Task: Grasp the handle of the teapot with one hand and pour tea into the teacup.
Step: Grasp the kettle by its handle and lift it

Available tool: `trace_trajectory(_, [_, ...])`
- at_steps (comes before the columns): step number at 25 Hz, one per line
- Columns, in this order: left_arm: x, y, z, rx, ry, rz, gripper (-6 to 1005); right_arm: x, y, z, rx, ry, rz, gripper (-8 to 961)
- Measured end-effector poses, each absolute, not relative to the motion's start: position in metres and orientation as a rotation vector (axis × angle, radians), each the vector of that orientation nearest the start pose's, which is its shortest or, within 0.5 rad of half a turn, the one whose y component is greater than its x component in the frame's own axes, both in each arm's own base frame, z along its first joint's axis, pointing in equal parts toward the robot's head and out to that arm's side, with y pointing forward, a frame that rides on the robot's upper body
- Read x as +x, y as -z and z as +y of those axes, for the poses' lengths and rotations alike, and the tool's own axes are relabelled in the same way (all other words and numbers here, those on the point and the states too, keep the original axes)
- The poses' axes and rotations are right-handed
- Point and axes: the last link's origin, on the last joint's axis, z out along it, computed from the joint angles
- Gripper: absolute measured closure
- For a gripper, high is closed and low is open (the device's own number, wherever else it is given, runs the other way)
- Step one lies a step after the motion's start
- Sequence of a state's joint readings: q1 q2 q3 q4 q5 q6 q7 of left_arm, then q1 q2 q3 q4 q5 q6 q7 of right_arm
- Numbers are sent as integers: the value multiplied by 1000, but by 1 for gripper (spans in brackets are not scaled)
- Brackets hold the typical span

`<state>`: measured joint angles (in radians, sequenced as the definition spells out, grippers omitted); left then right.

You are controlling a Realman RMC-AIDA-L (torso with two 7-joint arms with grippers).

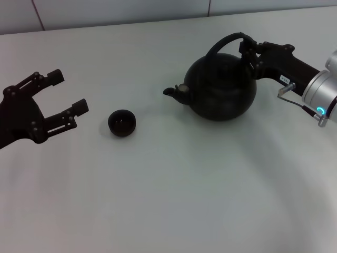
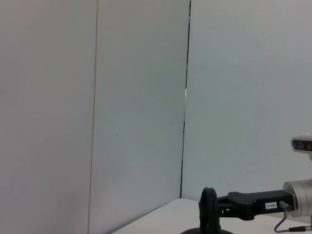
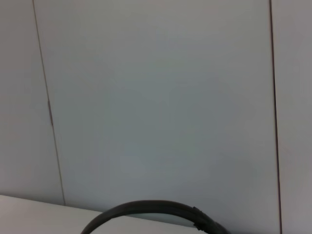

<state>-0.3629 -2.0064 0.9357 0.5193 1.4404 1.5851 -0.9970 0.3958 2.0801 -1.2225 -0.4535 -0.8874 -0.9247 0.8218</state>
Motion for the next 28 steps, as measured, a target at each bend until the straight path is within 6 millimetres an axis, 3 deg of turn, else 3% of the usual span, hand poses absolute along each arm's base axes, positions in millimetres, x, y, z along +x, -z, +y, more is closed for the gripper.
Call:
trace_trajectory(14, [-281, -21, 302, -2464, 983, -320, 139, 297, 13, 366, -2022, -718, 609, 845])
trace_trajectory(28, [-284, -21, 299, -2460, 977, -326, 139, 268, 14, 388, -2065, -719, 457, 846])
